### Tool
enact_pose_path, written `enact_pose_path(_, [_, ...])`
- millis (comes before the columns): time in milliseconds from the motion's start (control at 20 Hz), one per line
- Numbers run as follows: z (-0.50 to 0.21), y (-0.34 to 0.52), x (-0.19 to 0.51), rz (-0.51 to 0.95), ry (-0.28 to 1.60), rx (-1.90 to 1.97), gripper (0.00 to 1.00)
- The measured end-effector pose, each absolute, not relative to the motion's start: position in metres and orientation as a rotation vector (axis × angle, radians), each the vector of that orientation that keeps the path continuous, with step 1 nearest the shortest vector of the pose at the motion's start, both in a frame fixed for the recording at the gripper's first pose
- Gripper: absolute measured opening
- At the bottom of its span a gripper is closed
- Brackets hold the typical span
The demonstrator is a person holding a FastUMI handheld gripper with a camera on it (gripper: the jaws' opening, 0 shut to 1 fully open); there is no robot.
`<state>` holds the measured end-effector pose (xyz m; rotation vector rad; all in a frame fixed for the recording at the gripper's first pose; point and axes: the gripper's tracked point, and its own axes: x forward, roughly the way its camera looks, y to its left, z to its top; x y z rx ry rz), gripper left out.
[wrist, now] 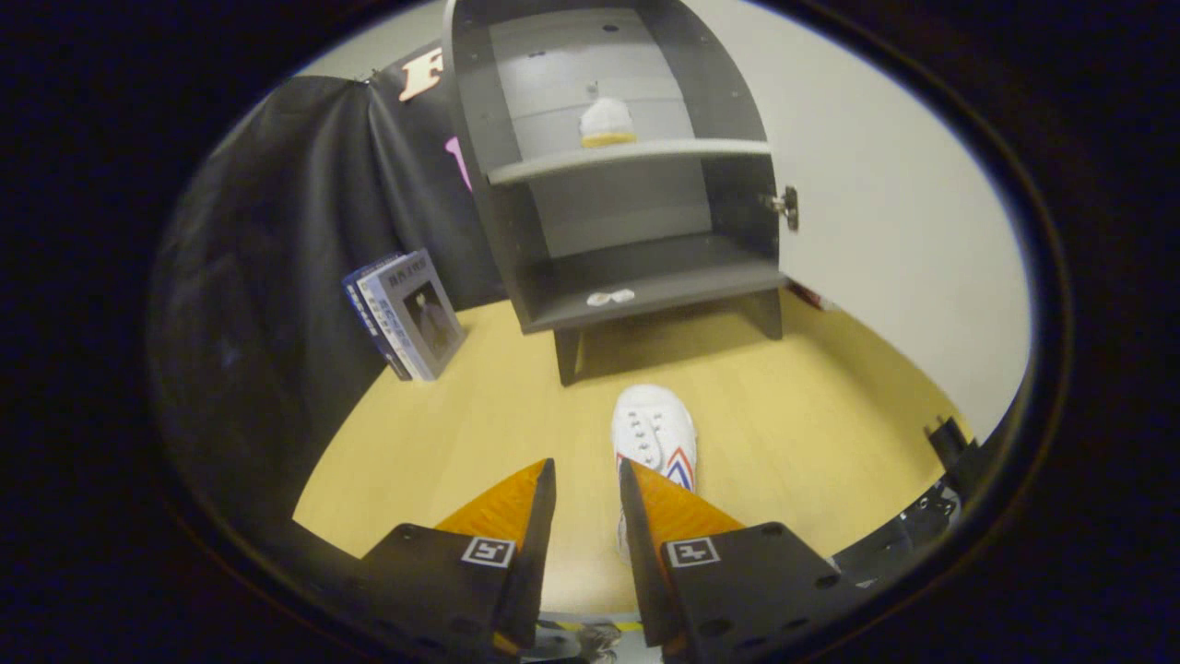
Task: Open the shoe cabinet door, grab the shoes and put them into the shoe cabinet, then close the shoe cabinet door.
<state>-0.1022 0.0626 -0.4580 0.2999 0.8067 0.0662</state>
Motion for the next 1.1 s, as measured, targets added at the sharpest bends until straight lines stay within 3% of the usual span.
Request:
enact_pose_path(250, [-0.526, 0.070, -0.105, 0.032, 0.911, 0.291, 0.44])
enact_pose_path(750, [-0.555, 0.072, -0.074, -0.003, 0.873, 0.248, 0.44])
enact_pose_path(1100, [-0.559, 0.065, -0.068, -0.025, 0.809, 0.143, 0.21])
